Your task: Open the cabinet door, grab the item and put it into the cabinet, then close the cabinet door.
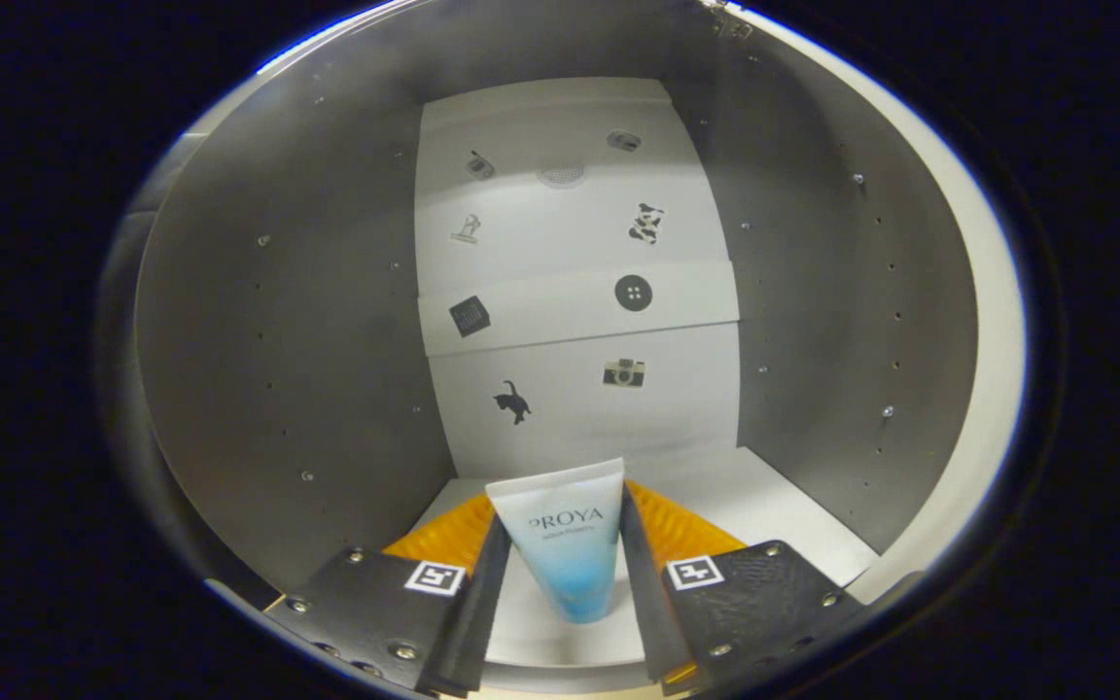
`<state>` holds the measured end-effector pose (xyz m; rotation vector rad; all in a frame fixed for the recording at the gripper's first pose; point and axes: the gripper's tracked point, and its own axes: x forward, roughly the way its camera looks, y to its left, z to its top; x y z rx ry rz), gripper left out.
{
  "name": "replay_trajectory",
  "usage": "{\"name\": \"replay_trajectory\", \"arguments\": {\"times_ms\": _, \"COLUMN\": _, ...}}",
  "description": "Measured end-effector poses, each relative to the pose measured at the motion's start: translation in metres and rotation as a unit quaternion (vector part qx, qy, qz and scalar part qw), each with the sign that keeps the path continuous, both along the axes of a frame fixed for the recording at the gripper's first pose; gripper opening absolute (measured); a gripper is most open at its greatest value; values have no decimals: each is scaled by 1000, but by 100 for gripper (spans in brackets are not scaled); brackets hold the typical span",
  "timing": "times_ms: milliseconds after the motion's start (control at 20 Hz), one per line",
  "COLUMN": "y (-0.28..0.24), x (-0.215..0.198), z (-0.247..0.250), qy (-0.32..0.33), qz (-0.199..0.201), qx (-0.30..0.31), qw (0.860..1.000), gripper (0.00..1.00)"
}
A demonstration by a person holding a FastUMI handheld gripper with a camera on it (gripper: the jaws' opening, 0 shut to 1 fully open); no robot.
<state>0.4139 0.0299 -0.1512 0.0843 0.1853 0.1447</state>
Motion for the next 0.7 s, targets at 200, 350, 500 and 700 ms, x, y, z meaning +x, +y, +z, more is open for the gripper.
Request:
{"name": "replay_trajectory", "arguments": {"times_ms": 200, "y": -3, "x": -1, "z": 1, "qy": 0, "qz": -8, "qx": -1, "qw": 1000, "gripper": 72}}
{"name": "replay_trajectory", "arguments": {"times_ms": 350, "y": -3, "x": -5, "z": 10, "qy": -6, "qz": -11, "qx": 12, "qw": 1000, "gripper": 88}}
{"name": "replay_trajectory", "arguments": {"times_ms": 500, "y": -6, "x": -18, "z": 29, "qy": -26, "qz": -24, "qx": 23, "qw": 999, "gripper": 99}}
{"name": "replay_trajectory", "arguments": {"times_ms": 700, "y": -7, "x": -56, "z": 46, "qy": -29, "qz": -29, "qx": 25, "qw": 999, "gripper": 99}}
